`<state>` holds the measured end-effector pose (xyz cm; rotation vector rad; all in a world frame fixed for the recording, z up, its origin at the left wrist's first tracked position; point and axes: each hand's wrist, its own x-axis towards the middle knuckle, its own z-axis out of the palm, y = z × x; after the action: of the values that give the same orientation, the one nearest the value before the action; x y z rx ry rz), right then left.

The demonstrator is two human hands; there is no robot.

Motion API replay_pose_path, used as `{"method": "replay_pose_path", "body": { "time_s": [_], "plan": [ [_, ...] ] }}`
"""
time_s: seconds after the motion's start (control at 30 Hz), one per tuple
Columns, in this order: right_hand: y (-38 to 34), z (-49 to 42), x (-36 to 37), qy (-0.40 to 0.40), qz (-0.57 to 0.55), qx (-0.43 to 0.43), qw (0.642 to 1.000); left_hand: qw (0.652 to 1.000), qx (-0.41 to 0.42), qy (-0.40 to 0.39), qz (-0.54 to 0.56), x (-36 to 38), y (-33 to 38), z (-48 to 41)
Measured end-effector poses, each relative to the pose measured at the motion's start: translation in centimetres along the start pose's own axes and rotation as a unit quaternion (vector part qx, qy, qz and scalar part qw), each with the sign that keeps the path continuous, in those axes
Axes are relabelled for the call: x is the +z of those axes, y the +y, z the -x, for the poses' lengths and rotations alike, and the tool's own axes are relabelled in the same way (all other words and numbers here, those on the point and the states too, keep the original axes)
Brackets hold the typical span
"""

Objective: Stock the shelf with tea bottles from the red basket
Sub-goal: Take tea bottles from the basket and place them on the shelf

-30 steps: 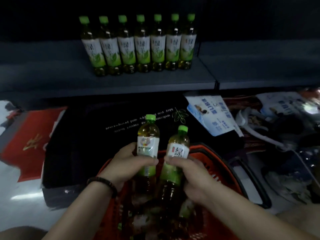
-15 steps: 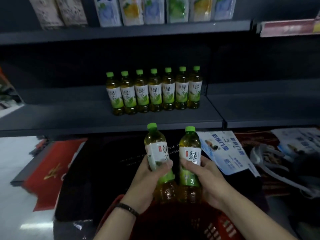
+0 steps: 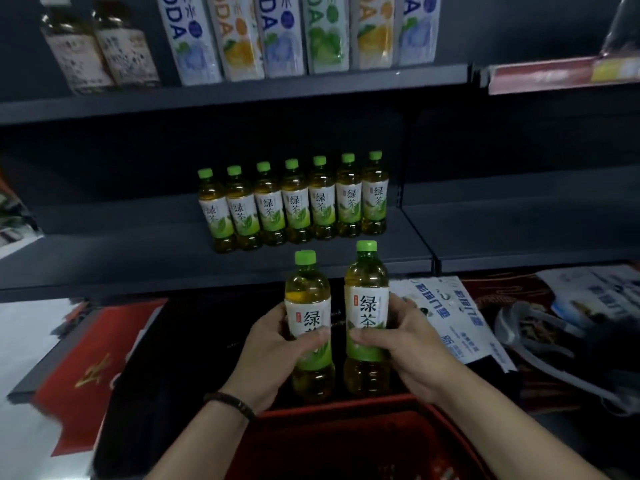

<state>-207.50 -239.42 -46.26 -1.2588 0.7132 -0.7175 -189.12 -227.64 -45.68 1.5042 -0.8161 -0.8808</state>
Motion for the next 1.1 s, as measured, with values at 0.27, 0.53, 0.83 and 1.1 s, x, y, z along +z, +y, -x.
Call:
{"method": "replay_pose_path", "body": {
  "time_s": [0.27, 0.53, 0.83, 1.1],
  "plan": [
    [-6.5, -6.3, -7.8, 0.115, 0.158, -0.102, 0.976, 0.996, 0.090, -0.018, -0.008, 6.3, 5.9, -9.2],
    [-9.7, -15.4, -14.0, 0.182, 0.222, -0.153, 0.946, 0.982, 0.172, 0.010, -0.074, 12.6, 8.3, -20.9],
    [-7.1, -22.0, -17.1, 0.193, 0.236, -0.173, 0.936, 0.965, 0.226, 0.064, -0.117, 15.5, 4.4, -27.7],
    [-6.9, -23.0, -17.3, 0.196, 0.290, -0.148, 0.925, 0.964, 0.238, 0.074, -0.092, 16.5, 3.2, -29.0]
  ]
}}
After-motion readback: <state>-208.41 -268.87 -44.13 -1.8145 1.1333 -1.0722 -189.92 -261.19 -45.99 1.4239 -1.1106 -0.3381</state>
